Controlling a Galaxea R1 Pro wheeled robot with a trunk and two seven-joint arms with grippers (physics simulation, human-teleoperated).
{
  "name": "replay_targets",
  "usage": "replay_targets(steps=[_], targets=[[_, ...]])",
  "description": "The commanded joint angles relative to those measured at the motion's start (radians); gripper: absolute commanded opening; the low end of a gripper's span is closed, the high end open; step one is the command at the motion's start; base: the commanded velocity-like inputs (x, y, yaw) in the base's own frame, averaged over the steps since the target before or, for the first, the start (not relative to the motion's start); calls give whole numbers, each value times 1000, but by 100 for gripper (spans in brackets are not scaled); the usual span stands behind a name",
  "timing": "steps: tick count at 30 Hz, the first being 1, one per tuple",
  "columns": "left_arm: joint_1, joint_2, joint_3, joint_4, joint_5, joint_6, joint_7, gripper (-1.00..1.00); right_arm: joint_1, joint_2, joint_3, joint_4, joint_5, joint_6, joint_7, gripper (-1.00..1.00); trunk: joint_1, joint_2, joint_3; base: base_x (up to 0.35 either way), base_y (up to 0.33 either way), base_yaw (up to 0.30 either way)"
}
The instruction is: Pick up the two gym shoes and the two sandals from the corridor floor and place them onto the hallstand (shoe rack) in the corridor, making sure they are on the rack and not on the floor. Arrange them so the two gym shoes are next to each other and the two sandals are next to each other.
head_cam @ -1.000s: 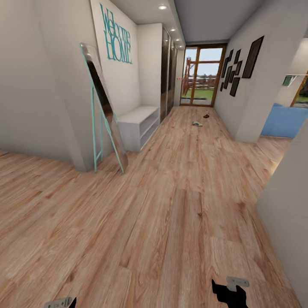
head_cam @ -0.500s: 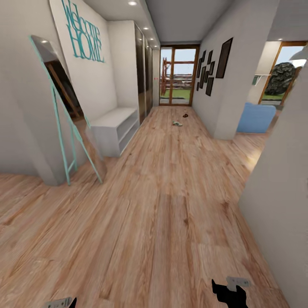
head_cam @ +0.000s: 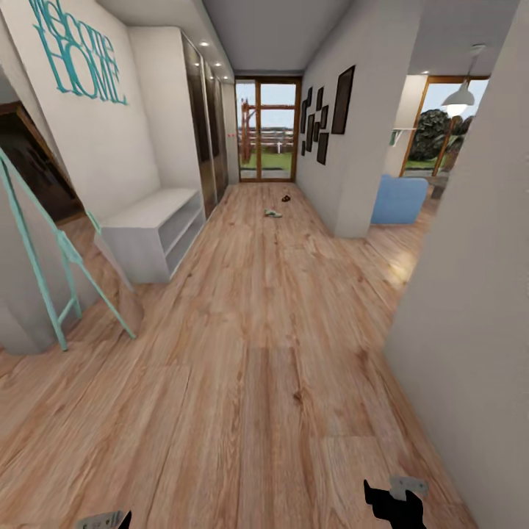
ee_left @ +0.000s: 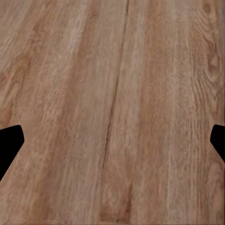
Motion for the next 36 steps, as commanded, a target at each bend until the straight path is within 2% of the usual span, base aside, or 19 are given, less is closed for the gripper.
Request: replay_targets(steps=[1, 36], targets=[[-1, -1, 9, 1, -10, -4, -5, 100, -1, 0, -6, 2, 10, -3, -4, 100, 0, 0, -1, 340, 0, -142], [-1, -1, 9, 1, -10, -4, -5, 100, -1, -12, -4, -3, 11, -3, -2, 100, 0, 0, -1, 340, 0, -11]])
